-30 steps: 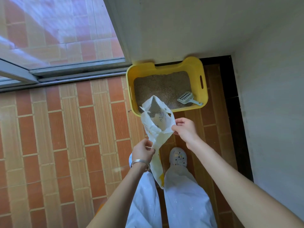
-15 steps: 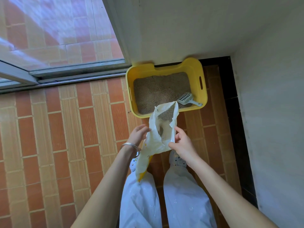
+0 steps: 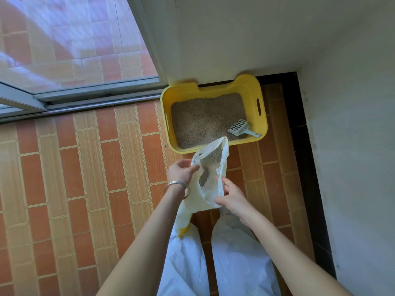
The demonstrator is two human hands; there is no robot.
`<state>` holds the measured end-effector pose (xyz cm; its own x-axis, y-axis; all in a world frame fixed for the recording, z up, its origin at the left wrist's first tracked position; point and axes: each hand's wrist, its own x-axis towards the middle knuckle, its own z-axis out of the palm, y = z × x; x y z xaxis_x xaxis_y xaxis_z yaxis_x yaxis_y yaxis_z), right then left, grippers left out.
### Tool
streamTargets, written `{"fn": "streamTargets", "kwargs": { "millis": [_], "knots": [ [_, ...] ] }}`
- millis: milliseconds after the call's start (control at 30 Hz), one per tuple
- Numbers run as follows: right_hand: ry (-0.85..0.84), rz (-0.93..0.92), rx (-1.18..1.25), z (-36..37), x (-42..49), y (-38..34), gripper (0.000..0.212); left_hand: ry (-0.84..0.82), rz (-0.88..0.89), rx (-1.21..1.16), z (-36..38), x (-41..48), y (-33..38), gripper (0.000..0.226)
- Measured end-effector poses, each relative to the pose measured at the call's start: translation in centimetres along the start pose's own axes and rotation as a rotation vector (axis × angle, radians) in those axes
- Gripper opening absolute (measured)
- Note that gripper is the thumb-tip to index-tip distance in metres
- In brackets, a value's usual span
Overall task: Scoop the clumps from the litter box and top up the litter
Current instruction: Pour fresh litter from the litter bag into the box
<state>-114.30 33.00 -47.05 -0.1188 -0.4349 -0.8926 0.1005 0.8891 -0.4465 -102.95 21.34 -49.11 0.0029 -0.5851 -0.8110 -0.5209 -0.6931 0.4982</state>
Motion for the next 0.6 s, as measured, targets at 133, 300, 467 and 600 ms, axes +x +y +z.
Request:
{"fn": "streamTargets", "kwargs": {
  "millis": [133, 300, 467, 600],
  "knots": [
    [0.069, -0.037, -0.028, -0.1, 0.1, 0.2, 0.049, 0.045, 0.015, 0.146, -0.1, -0.1, 0.7, 0.009],
    [0.292, -0.15, 0.019, -0.4, 0.6, -0.1, 0.016, 0.096, 0.116, 0.192, -0.2, -1.6, 1.5, 0.019],
    [0.437, -0.236, -0.041, -0.6, 0.5, 0.1, 0.005, 0.048, 0.133, 0.124, -0.1, -3.6, 0.2, 0.014],
    [0.398, -0.19, -0.049, -0.5, 0.7, 0.2, 0.016, 0.02, 0.067, 0.056, 0.3, -4.5, -1.6, 0.005]
  ]
}}
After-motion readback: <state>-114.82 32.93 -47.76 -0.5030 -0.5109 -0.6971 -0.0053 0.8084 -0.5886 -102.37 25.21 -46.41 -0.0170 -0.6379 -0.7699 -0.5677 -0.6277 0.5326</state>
